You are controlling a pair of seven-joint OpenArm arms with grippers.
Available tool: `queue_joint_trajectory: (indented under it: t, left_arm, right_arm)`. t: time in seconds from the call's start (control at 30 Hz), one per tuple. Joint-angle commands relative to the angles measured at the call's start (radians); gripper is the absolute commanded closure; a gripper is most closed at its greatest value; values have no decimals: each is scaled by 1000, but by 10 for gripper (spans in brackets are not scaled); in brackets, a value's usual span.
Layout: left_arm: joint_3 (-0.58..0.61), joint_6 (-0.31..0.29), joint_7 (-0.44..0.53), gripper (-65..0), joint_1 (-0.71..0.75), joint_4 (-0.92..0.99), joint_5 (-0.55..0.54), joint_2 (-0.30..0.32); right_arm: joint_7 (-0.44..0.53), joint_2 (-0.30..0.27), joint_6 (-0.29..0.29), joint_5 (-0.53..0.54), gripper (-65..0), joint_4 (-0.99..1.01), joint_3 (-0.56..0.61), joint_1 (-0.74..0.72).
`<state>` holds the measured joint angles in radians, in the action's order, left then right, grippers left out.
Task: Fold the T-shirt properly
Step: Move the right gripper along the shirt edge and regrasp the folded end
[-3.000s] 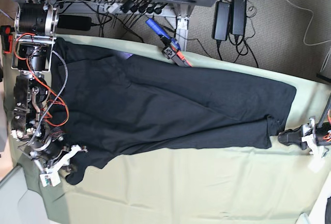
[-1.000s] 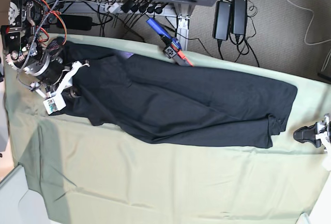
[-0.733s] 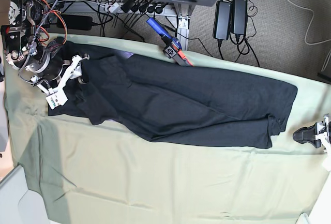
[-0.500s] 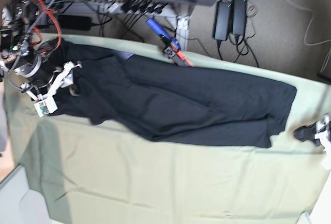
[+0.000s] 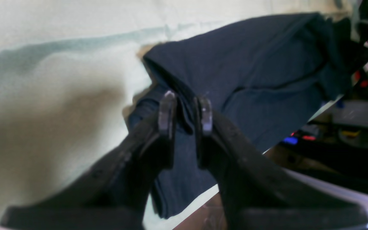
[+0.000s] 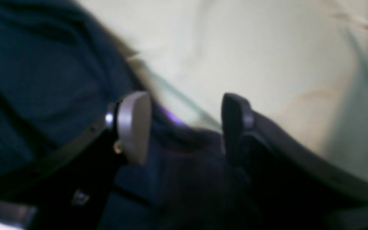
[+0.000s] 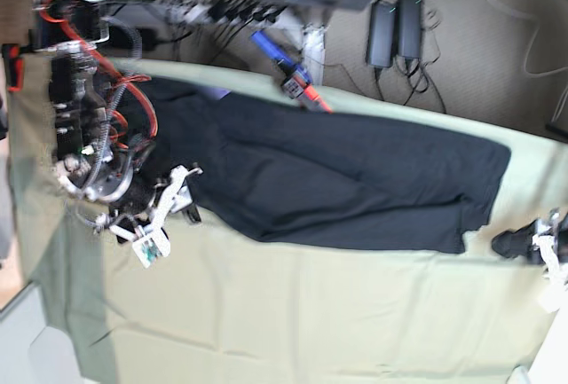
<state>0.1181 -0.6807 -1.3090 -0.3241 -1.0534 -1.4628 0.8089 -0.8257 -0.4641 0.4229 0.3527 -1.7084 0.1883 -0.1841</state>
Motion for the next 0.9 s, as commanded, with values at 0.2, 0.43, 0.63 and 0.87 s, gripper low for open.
queue_joint_trajectory:
  t: [0.2, 0.43, 0.63, 0.87]
  left_arm:
    - [-8, -17, 6, -138, -16, -19, -21, 29]
    - [-8, -17, 11, -138, -16, -19, -21, 28]
    - [-8, -17, 19, -138, -16, -19, -21, 28]
    - [-8, -17, 19, -138, -16, -19, -21, 28]
  right_arm:
    - [25, 59, 75, -69, -356, 66, 164, -146]
    - [25, 68, 75, -89, -355, 152, 289, -218]
    - [29, 68, 75, -81, -150, 172, 296, -225]
    - [29, 68, 74, -79, 0, 172, 296, -224]
